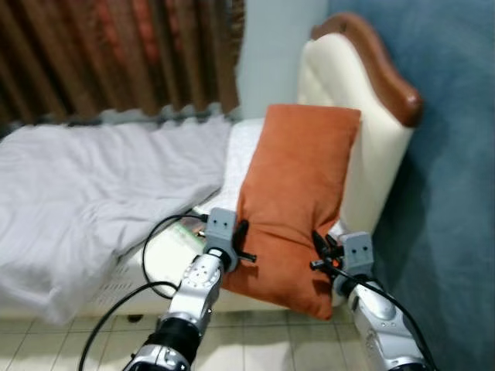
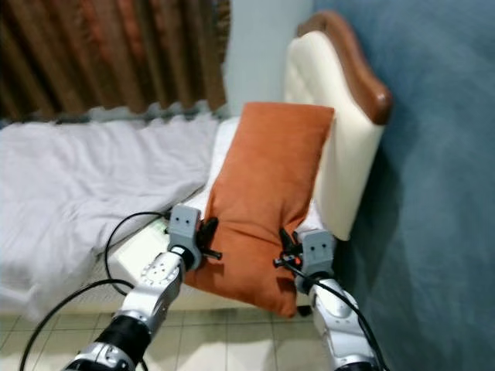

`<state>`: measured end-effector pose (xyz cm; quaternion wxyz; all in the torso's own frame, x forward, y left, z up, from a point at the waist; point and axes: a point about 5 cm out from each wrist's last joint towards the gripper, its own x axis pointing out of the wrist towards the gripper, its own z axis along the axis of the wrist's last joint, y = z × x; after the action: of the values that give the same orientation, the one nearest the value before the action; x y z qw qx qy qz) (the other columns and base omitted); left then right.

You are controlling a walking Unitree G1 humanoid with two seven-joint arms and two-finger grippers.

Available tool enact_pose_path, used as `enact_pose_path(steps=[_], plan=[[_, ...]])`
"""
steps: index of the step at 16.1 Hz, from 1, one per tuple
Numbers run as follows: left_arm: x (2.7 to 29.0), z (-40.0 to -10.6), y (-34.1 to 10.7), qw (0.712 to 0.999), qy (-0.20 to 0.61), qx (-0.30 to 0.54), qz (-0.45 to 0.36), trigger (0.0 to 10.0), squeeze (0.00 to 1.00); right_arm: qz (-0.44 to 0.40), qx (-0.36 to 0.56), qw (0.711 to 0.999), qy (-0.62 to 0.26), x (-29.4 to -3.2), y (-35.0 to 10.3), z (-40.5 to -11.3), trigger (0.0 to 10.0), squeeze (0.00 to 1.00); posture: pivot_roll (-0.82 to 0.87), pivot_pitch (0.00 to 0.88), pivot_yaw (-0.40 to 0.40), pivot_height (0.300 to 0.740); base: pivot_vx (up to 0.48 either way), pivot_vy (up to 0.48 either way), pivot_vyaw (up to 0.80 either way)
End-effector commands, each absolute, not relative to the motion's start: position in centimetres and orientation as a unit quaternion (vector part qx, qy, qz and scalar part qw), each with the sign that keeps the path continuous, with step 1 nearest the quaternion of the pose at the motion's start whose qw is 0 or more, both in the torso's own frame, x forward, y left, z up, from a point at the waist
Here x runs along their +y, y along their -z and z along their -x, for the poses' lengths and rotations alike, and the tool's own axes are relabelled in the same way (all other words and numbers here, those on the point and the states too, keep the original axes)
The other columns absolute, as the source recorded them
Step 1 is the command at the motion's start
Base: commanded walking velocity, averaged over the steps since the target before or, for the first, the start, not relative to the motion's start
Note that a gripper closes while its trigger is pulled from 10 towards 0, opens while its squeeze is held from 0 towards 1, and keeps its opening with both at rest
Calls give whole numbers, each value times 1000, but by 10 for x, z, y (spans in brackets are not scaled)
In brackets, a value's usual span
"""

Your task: Clean up the room

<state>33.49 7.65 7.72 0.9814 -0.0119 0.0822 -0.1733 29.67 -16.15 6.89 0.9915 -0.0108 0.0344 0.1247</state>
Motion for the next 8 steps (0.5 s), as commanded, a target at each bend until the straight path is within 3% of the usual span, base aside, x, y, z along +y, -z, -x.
enact_pose_path(steps=[1,8], plan=[[96,-348,-97,992,115,38,25,10000,0,19,43,992,-115,-172,-67,-294,10000,0,-108,0,55,740,469,0,0],[92,-348,-96,992,117,42,35,10000,0,20,51,991,-121,-172,-63,-292,10000,0,-111,0,54,740,461,0,0]])
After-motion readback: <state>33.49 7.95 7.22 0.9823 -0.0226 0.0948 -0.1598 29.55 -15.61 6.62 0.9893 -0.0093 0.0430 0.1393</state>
